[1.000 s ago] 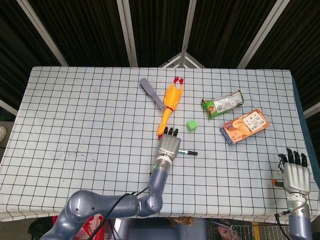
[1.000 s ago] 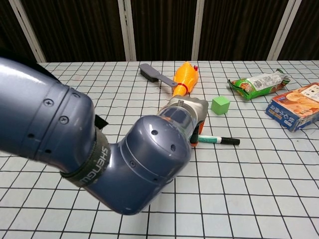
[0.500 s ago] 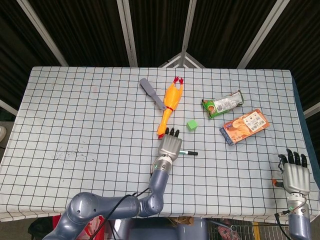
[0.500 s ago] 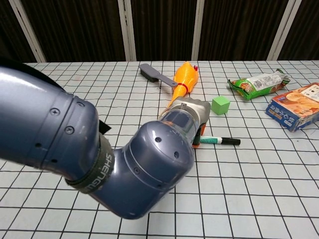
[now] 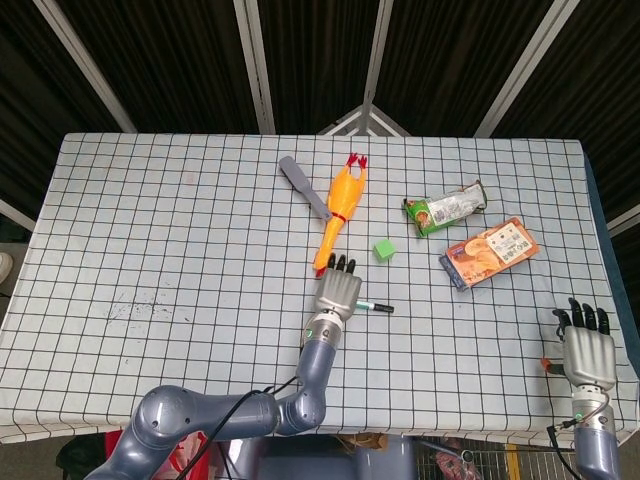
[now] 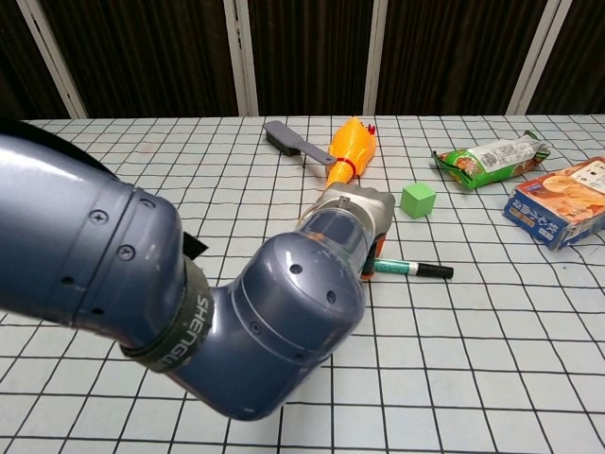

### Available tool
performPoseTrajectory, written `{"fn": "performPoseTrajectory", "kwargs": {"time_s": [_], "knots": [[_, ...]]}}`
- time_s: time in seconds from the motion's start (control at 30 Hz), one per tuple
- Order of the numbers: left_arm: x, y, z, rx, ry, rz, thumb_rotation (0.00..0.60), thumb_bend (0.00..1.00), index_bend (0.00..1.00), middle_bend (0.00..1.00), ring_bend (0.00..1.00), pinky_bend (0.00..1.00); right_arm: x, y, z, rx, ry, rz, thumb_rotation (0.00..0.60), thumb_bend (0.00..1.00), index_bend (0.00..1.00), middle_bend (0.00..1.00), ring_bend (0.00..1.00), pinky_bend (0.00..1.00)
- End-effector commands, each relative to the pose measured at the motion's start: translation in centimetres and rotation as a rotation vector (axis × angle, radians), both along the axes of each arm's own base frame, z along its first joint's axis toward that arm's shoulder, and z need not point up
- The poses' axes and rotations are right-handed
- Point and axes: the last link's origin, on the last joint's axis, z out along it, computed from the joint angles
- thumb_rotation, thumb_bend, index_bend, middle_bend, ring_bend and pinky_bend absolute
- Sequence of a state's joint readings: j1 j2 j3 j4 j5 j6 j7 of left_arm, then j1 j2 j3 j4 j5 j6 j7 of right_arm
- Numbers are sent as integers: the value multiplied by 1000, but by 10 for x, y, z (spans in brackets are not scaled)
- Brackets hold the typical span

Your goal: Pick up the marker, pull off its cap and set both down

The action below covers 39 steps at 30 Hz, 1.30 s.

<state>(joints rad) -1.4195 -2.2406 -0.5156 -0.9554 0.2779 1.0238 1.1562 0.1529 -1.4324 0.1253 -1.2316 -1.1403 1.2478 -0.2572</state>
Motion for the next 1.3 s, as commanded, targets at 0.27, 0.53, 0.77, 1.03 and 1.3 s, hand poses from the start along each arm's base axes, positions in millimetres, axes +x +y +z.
{"fn": "performPoseTrajectory", "kwargs": {"time_s": [0.27, 0.53, 0.77, 1.03, 1.3], "knots": [[2, -1, -3, -4, -4, -11, 600, 515, 521, 83, 0, 0, 0, -1, 0, -2, 1, 2, 600, 80, 266, 101, 65, 0], [-2, -1, -5, 1, 14, -7, 600, 527, 547, 105, 0, 0, -1, -1, -1, 1, 0, 2, 600, 80, 266, 101, 65, 0], [-1, -1, -6, 2, 16, -13, 600, 528, 579, 138, 0, 0, -2, 0, 0, -1, -2, 2, 600, 80, 265, 101, 65, 0], [2, -2, -4, 15, -3, -13, 600, 532, 606, 165, 0, 0, -3, 1, 1, -4, -2, 4, 600, 80, 266, 102, 65, 0], [5, -1, 5, 27, -72, 5, 600, 531, 612, 173, 0, 0, 1, -1, 3, -11, -6, 15, 600, 80, 265, 101, 65, 0]]}}
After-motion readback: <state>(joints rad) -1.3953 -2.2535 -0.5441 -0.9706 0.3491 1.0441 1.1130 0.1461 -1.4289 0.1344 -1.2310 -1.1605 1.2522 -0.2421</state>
